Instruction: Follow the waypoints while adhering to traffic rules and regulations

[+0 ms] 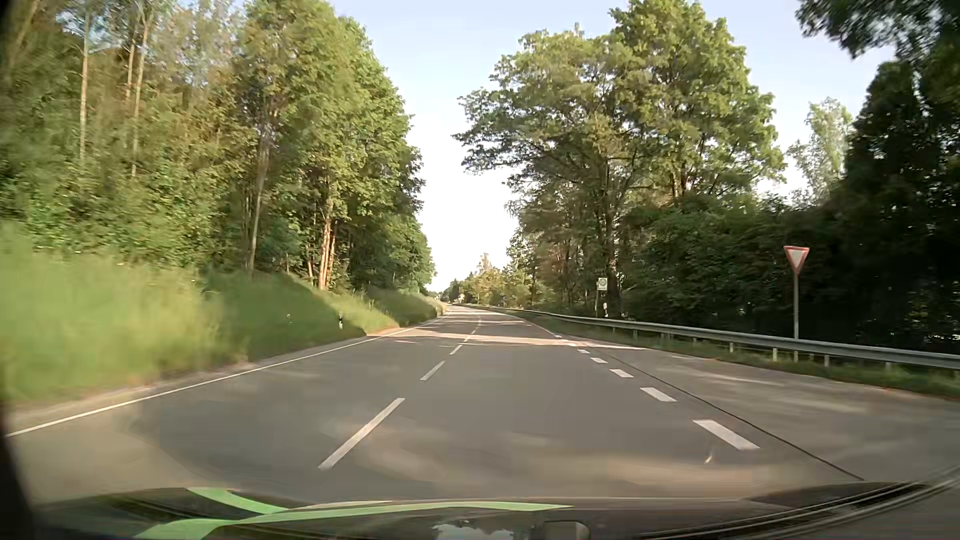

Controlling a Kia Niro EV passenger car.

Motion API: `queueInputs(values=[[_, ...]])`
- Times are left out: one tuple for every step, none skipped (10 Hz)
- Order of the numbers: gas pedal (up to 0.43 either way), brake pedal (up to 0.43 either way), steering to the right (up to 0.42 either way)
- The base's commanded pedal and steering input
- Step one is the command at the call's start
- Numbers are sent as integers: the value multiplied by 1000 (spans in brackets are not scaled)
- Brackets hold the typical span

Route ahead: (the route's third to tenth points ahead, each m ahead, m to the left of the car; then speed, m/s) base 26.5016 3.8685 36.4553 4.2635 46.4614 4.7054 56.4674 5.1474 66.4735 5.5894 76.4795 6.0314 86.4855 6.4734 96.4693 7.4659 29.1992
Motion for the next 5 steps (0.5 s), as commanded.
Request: queueInputs(values=[[0, 0, -8], [0, 0, -7], [0, 0, -7], [0, 0, -7], [59, 0, -7]])
